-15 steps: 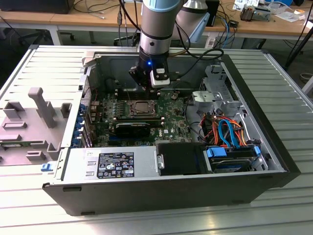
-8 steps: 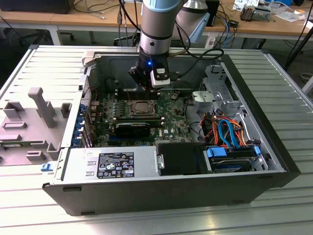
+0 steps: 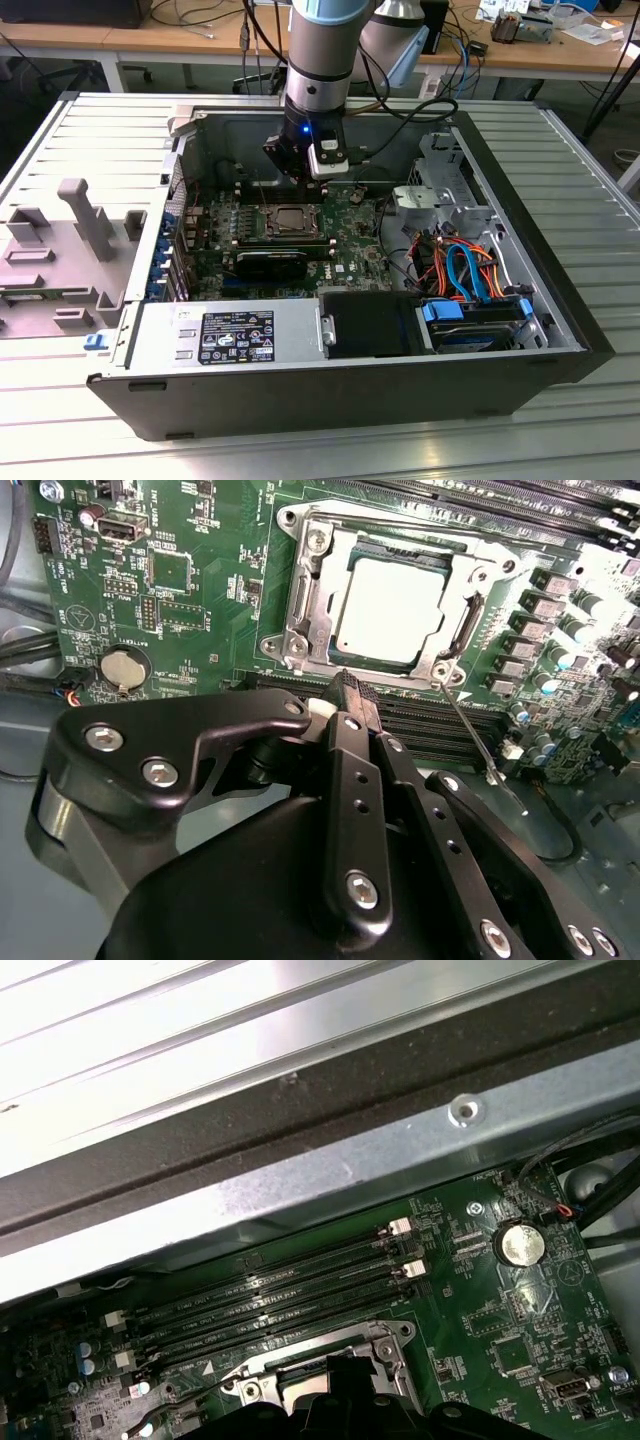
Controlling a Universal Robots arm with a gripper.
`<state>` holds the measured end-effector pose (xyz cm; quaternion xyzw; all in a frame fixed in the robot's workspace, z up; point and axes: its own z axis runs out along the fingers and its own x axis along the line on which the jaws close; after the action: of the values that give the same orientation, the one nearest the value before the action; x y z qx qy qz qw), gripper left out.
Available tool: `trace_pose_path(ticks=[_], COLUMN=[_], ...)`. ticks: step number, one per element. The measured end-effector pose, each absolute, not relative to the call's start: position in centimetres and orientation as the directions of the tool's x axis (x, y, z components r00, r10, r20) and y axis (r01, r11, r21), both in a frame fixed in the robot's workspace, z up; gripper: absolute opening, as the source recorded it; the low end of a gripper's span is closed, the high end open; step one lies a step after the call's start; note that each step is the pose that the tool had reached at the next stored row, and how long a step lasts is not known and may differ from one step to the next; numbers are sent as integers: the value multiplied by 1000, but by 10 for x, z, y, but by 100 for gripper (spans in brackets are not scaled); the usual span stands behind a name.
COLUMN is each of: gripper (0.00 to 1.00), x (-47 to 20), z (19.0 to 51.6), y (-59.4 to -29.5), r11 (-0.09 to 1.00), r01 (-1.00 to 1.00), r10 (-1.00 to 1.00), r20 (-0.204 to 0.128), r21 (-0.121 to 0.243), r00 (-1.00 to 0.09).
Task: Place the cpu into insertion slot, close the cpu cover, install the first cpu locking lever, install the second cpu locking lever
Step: 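Install the first cpu locking lever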
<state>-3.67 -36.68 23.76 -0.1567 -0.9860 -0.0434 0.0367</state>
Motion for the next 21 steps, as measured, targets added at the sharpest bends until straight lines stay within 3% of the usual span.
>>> trace_pose_path(ticks=[21], gripper=[11], x=[-37], z=[238], y=[-367], r11=[958], r01=[273], r10=[266], r20=[88], r21=[81], r00=[-960])
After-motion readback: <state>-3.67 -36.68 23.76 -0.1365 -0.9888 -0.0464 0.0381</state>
